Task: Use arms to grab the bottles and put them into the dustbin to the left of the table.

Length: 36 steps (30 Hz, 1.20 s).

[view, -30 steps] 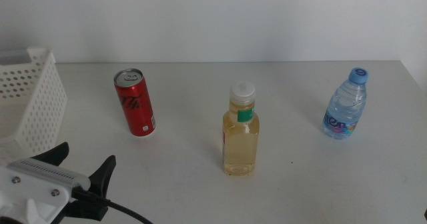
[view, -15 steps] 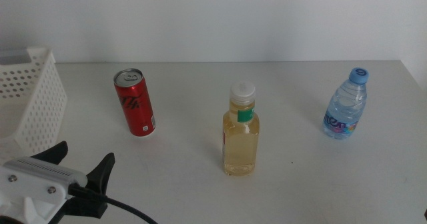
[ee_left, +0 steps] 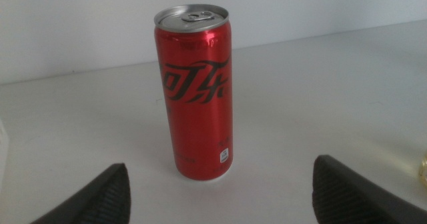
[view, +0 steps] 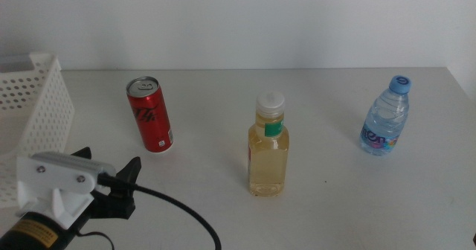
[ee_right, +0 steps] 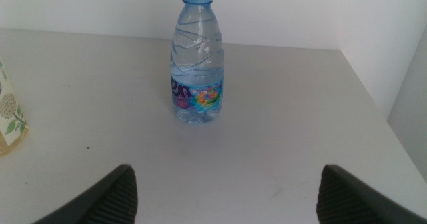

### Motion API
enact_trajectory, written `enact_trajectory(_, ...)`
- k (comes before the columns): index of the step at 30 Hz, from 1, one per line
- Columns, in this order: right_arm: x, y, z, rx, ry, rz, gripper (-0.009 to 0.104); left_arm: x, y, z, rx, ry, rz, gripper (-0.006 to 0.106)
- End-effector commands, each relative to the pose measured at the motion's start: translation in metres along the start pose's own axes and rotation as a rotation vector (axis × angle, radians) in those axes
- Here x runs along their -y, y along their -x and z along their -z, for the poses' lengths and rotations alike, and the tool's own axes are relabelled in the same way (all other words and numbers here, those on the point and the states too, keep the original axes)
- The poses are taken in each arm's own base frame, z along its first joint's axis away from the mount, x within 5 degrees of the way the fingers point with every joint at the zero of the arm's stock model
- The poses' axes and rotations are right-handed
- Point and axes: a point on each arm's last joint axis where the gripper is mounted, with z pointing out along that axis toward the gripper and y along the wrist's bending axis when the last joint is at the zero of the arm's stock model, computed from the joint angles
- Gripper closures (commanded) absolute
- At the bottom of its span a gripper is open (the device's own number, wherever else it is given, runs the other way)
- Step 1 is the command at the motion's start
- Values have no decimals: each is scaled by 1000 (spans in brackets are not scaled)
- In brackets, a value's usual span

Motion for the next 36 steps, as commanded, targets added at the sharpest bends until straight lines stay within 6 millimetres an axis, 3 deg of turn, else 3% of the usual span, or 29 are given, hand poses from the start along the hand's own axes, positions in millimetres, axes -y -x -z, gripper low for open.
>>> enact_trajectory(1, 0, 11, 3, 104, -6, 19, 22, 1, 16, -17, 89, 8, 27, 7)
enact_trajectory(24, 0, 11, 3, 104, -6, 20, 22, -11, 22, -123, 93, -17, 48, 7)
enact_trajectory(36, 0, 11, 3, 104, -6, 20, 22, -12, 12, -161, 83, -25, 25, 7)
